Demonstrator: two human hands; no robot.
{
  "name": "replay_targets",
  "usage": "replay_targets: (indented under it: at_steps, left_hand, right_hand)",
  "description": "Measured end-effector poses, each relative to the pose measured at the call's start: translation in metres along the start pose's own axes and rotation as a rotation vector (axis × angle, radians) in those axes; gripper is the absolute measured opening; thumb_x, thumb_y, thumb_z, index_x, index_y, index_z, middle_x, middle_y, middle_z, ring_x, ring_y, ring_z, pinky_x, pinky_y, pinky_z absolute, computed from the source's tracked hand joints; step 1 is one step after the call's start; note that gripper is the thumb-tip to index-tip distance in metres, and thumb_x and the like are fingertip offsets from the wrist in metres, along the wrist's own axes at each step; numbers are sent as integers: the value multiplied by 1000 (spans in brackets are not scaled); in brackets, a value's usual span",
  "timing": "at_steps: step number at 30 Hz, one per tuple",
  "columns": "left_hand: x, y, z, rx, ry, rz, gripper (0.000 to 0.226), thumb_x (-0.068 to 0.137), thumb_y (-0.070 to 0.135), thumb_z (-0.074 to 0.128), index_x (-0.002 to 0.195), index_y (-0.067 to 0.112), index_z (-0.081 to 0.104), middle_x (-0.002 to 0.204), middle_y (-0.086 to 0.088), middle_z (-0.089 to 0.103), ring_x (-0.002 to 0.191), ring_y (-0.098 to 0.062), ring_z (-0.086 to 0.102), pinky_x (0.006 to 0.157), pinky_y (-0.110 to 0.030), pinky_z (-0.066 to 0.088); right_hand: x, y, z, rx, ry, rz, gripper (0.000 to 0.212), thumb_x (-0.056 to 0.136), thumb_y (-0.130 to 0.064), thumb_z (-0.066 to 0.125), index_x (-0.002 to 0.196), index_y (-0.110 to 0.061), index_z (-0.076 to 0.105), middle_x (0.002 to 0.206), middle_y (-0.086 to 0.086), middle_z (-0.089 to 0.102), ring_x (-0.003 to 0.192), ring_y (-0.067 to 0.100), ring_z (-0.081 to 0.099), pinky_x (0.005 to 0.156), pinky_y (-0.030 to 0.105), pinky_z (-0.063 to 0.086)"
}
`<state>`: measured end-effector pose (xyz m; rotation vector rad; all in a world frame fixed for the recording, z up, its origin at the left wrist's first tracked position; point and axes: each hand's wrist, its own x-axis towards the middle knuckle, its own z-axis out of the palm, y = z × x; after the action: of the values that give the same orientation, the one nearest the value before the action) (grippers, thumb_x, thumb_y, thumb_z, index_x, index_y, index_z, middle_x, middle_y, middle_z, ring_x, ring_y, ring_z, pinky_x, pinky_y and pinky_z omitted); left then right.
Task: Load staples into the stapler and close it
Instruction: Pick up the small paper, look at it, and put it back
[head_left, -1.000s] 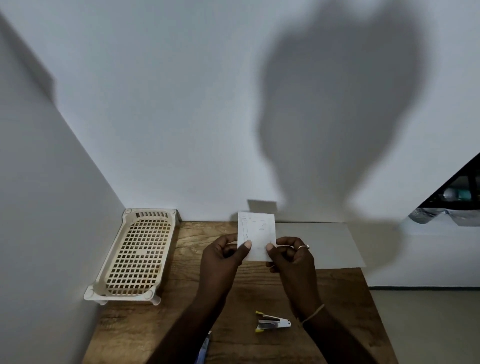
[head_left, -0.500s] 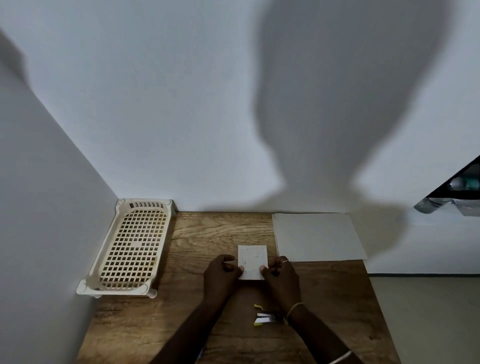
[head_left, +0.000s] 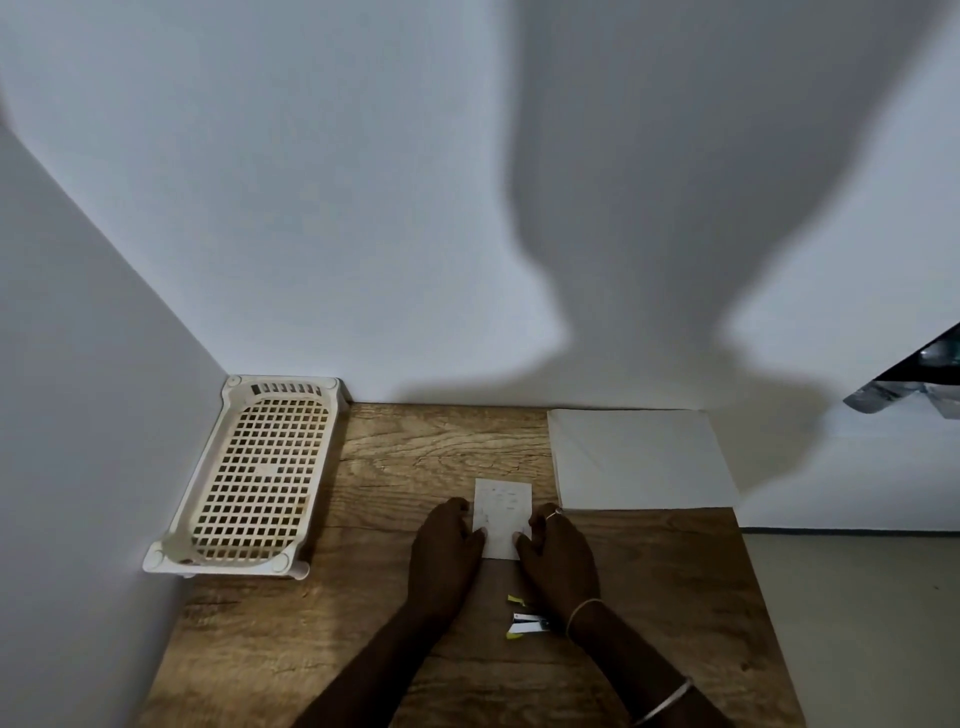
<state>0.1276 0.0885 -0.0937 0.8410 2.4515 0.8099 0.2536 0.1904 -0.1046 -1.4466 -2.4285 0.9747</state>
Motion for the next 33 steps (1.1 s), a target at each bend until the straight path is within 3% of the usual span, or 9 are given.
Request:
replay_targets:
  at_steps: [3, 5, 7, 9, 14, 17, 19, 21, 33]
  left_hand:
    - [-7, -3, -7, 39, 33, 122, 34, 96, 28, 66, 128, 17, 63, 120, 1, 62, 89, -4, 57, 68, -7, 36]
    - [-15, -11, -6, 110, -4, 299, 37, 98, 21, 62, 134, 14, 61, 135, -4, 59, 112, -15, 61, 89, -17, 46]
    - [-25, -20, 0, 275, -130, 431, 50, 102, 21, 53, 150, 11, 46, 159, -11, 40, 145, -27, 41, 116, -32, 33]
    - [-32, -25, 4, 426, -261, 462, 56, 106, 26, 42, 158, 9, 30, 168, -12, 16, 156, -32, 16, 126, -42, 13]
    - [-30, -35, 6, 578, -202, 606, 53, 93, 31, 40, 132, 6, 67, 144, -17, 59, 129, -33, 61, 100, -49, 52]
    - [-11, -33, 11, 506, -236, 617, 51, 98, 21, 53, 143, -3, 52, 154, -25, 43, 141, -39, 46, 115, -50, 35]
    - [7, -29, 10, 478, -260, 592, 60, 105, 19, 44, 157, -1, 24, 167, -22, 10, 155, -36, 15, 124, -41, 5]
    - [24, -26, 12, 463, -308, 557, 61, 108, 19, 33, 161, 5, 5, 169, -16, -10, 157, -31, -6, 123, -34, -10]
    - [82, -9, 17, 524, -359, 507, 75, 102, 16, 44, 160, 2, -1, 167, -22, -14, 157, -37, -8, 124, -39, -6]
  right_hand:
    - [-10, -1, 1, -85, 94, -129, 25, 94, -36, 62, 115, -25, 64, 113, -6, 64, 102, 10, 63, 87, 25, 53]
    - [-20, -2, 2, -172, 118, -276, 29, 93, -32, 62, 120, -21, 68, 123, -3, 67, 110, 14, 65, 93, 28, 53]
    - [-31, 2, 9, -288, 83, -425, 36, 92, -33, 63, 123, -17, 70, 129, 3, 68, 117, 20, 65, 100, 34, 50]
    - [-39, 2, 16, -329, -30, -434, 44, 99, -37, 49, 135, -15, 61, 144, 5, 58, 133, 23, 54, 113, 40, 35]
    - [-33, 5, 24, -386, -170, -398, 54, 104, -41, 29, 151, -15, 39, 161, 2, 31, 151, 20, 26, 122, 43, 7]
    - [-15, 3, 22, -400, -180, -421, 55, 105, -39, 25, 152, -13, 35, 163, 5, 26, 153, 22, 20, 123, 43, 4]
    - [0, -1, 20, -418, -191, -413, 54, 105, -37, 26, 153, -13, 34, 164, 5, 25, 154, 22, 17, 124, 45, 5]
    - [18, -4, 17, -410, -209, -391, 54, 106, -36, 25, 155, -14, 31, 166, 3, 21, 154, 20, 12, 125, 44, 4]
    - [83, -17, 4, -342, -246, -352, 50, 105, -33, 31, 153, -19, 36, 165, -3, 23, 153, 14, 15, 125, 47, 3]
